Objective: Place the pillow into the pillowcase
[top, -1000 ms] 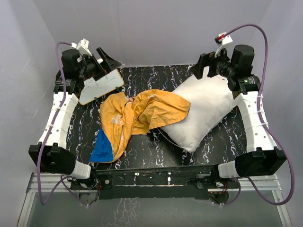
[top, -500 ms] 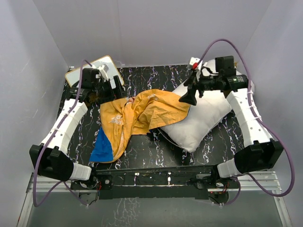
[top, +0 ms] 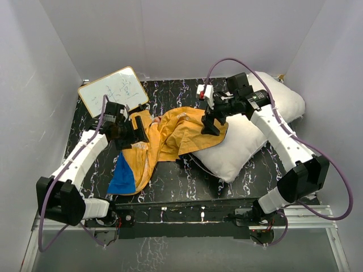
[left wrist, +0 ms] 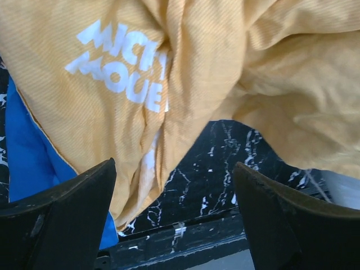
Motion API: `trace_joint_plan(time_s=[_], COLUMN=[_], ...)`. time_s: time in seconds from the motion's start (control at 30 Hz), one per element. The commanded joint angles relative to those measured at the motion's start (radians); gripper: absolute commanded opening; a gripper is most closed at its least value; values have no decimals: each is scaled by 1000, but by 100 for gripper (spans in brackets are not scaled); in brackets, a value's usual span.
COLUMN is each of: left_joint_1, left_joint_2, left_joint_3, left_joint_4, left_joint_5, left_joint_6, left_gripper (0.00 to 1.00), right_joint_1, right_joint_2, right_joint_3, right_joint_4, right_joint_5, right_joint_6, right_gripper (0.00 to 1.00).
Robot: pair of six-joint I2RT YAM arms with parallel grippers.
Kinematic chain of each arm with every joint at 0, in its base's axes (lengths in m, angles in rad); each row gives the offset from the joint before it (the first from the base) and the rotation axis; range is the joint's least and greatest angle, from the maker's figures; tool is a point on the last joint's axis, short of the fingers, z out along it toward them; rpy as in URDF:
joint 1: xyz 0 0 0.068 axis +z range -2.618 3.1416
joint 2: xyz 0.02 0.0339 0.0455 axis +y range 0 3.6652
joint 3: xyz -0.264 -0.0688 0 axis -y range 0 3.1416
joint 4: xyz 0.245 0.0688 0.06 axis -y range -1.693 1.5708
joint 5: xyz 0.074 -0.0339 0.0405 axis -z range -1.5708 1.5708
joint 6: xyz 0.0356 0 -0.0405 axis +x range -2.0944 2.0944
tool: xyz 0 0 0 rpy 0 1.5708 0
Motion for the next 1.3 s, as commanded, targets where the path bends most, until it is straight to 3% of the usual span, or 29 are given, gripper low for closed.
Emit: trace_joint_plan(time_s=[0.0,0.23,0.33,0.4,0.47,0.5,0.53,0.57,0.6,0.67,0.97,1.27], left_joint_1=[-20,-21,-21,-22,-22,-22,-22,-21,-21,-21,-19,-18], left_joint_2=[80,273,308,313,315,314,308,297,271,223,94,-23], left_joint_3=[-40,-12,-6,-25,-36,-33,-21,-4,21,83,370,601], left_joint_4=[27,114,113,130,140,135,123,103,77,23,-204,-296], left_joint_5=[-48,1,-22,-22,-14,-13,-23,-40,-69,-146,-503,-759], left_joint_6=[15,52,76,81,81,82,88,98,108,143,273,302], left_gripper=[81,69,57,43,22,13,7,2,0,0,0,0], right_joint_1=[12,44,77,84,84,85,85,85,85,85,54,28], right_joint_2=[20,82,96,104,116,122,131,138,142,151,189,217], right_joint_3=[61,59,33,31,49,65,84,111,137,191,483,578], right_joint_4=[144,186,199,206,199,194,189,186,186,195,346,645], right_joint_5=[119,195,237,259,267,270,271,274,277,283,231,239], right_joint_6=[66,170,199,213,215,214,212,210,208,207,273,350], right_gripper=[99,93,88,81,70,60,40,26,16,8,8,8])
